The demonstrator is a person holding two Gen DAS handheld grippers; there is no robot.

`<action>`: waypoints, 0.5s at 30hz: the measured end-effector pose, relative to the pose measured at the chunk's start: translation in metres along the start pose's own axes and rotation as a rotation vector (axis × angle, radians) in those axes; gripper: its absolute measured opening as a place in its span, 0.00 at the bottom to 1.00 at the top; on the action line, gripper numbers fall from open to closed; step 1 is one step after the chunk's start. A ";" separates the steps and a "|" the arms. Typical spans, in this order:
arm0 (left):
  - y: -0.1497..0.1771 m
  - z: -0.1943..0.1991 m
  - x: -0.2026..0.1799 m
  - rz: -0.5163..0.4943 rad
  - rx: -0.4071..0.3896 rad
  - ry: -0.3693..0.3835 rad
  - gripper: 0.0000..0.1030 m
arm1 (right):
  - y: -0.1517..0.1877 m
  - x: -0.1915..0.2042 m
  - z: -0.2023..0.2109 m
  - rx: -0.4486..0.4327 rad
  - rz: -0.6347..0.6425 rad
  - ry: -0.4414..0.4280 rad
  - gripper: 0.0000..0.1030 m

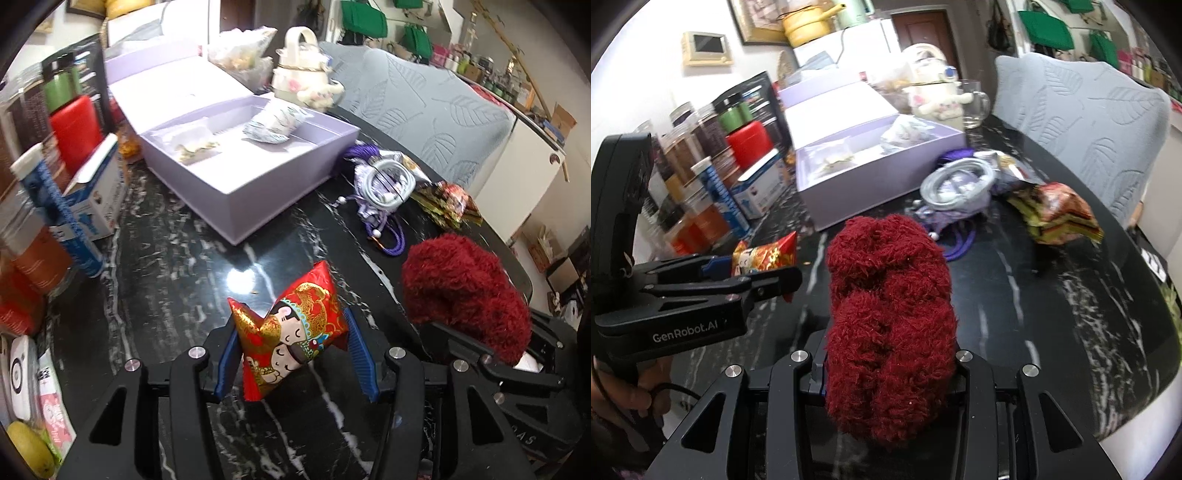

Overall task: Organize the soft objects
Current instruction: 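Carry the red-gold pouch and red fuzzy item over the lavender box with both tools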

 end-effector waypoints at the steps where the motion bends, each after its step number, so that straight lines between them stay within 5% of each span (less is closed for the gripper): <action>1: -0.001 0.002 0.003 0.009 -0.005 -0.003 0.50 | -0.002 0.004 -0.002 0.002 0.009 -0.012 0.36; 15: -0.024 0.023 0.038 0.092 -0.082 -0.034 0.50 | -0.036 0.034 -0.008 -0.025 0.114 -0.074 0.36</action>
Point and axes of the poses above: each gripper's, at about its wrist camera, not at the fingertips, and z roughly against the way its jaws point, x to its left, y to its underside, the point moved 1 cm from there along -z, roughly the way its jaws point, and after that the axes turned 1 degree about -y, right-handed, at the moved point
